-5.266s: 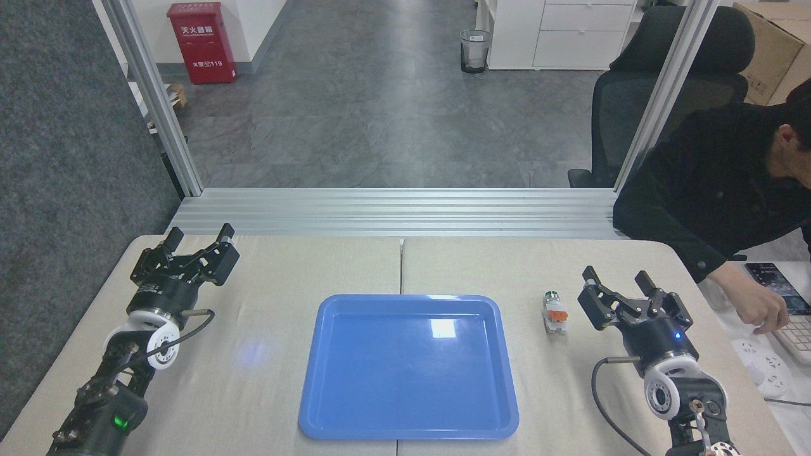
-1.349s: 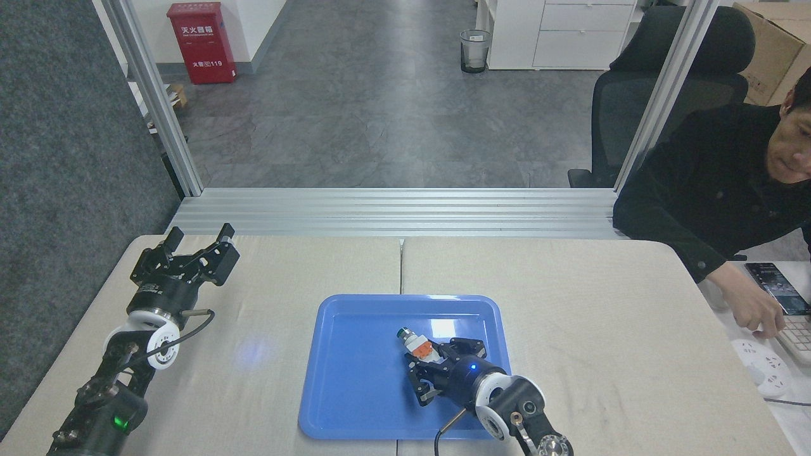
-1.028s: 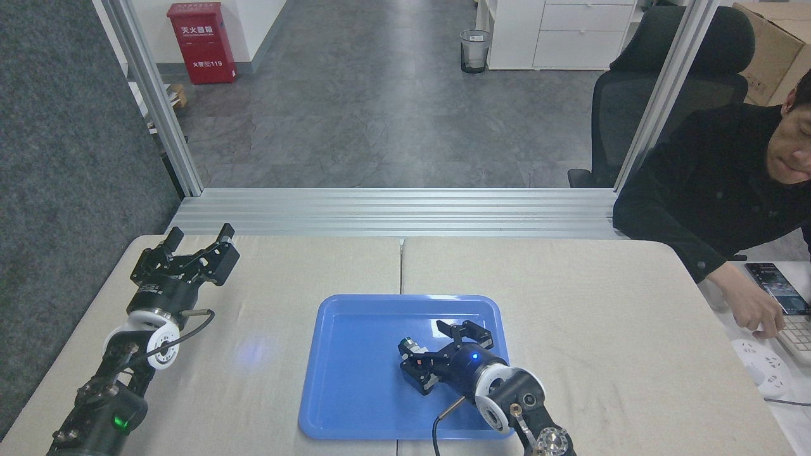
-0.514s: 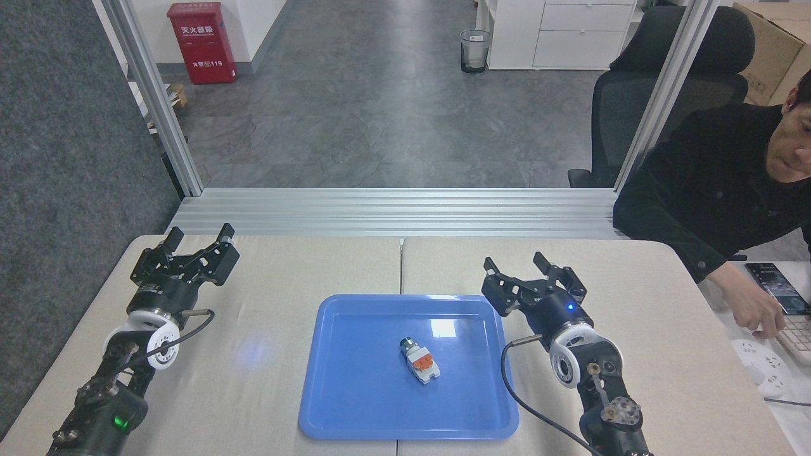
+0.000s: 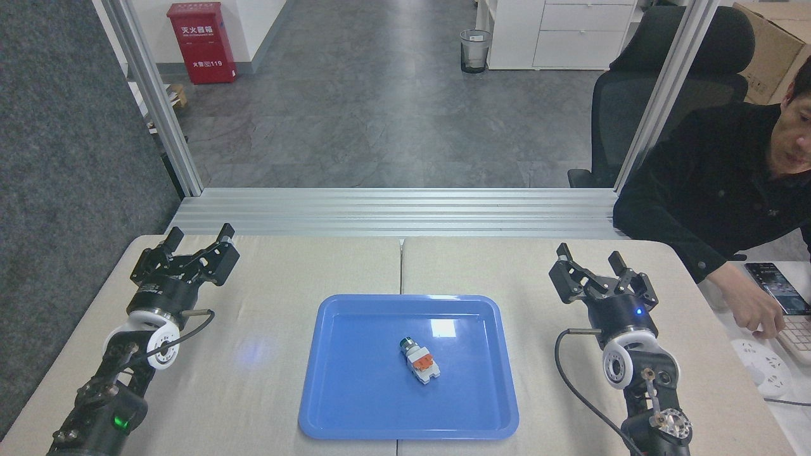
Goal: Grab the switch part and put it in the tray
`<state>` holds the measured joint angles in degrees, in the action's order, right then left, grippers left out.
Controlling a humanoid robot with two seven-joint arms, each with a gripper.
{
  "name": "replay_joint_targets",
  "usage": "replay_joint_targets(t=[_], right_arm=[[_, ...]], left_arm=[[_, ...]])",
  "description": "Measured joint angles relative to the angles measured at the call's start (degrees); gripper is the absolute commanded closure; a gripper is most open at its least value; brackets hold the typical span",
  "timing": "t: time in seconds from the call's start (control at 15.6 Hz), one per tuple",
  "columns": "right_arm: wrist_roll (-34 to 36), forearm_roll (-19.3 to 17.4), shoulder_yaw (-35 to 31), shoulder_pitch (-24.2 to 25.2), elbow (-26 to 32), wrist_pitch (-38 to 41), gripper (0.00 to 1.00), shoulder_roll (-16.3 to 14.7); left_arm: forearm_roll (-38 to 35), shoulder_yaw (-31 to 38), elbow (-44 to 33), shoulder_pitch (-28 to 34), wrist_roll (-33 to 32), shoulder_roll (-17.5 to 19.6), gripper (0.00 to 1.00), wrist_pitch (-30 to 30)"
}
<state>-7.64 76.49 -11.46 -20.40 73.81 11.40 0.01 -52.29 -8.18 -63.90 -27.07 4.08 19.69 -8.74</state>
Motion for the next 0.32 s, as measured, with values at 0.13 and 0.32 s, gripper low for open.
replay_joint_targets(t=[0.13, 0.32], right_arm=[[2.7, 0.0, -0.6, 0.3, 0.7, -1.5, 0.00, -0.3], [4.0, 0.0, -0.1, 1.2, 1.3, -5.3, 0.00, -0.7]], left_arm=[[0.0, 0.0, 0.0, 0.0, 0.0, 0.0, 0.00, 0.0], [0.0, 0.0, 0.0, 0.0, 0.0, 0.0, 0.00, 0.0]])
